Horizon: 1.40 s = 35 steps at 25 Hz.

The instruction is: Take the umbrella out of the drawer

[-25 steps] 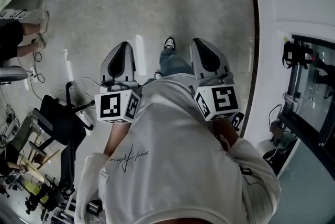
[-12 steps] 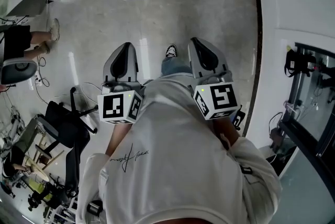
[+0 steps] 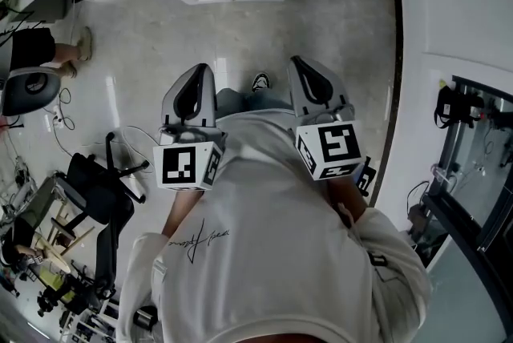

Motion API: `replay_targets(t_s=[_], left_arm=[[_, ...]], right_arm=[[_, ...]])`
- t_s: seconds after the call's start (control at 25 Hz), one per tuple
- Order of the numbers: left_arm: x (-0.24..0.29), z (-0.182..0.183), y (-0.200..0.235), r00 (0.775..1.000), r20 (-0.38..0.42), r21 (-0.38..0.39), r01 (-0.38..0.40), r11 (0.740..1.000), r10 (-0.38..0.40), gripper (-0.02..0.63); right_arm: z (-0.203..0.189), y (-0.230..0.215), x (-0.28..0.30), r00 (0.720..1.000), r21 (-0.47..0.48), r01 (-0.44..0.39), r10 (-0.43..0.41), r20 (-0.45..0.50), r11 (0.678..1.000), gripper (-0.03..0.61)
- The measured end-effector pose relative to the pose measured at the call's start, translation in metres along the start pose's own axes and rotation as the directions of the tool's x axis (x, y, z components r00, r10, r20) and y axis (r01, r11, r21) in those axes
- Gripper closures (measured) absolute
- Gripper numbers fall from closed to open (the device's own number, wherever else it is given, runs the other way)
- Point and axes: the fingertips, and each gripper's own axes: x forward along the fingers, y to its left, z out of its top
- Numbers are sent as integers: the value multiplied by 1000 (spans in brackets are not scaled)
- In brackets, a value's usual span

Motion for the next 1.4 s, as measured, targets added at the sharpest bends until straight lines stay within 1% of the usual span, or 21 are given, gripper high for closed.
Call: replay_targets(t_s=[0.16, 0.36, 0.56, 0.76, 0.88, 1.04, 1.24, 1.4], left_arm=[[4, 5, 2, 1000, 10, -12, -12, 1000, 12, 597], [9, 3, -5, 1000, 7, -8, 18, 1000, -18, 597], [25, 8, 8, 1000, 10, -12, 18, 1000, -18, 597], [49, 14, 22, 1000, 7, -30, 15, 999, -15, 597], [63, 18, 29, 1000, -2, -24, 13, 1000, -13, 597], [84, 25, 49, 1000, -17, 0, -2, 1000, 2, 597], [113, 42, 74, 1000, -25, 5, 18, 1000, -18, 597], [137, 55, 98, 999, -36, 13, 38, 999, -38, 597]], right_arm=[[1, -6, 2, 1000, -1, 6, -7, -9, 1000, 554], [-2, -15, 8, 998, -12, 32, -33, -45, 999, 554], [5, -18, 22, 998, -22, 37, -38, -44, 999, 554], [20, -17, 40, 1000, -34, -1, 0, -27, 999, 554], [30, -16, 52, 999, -27, -32, 32, -6, 999, 554], [43, -16, 74, 998, 6, -68, 68, -7, 998, 554], [64, -16, 109, 998, -10, -69, 69, -10, 998, 554], [83, -16, 140, 997, 2, -71, 71, -8, 997, 554]])
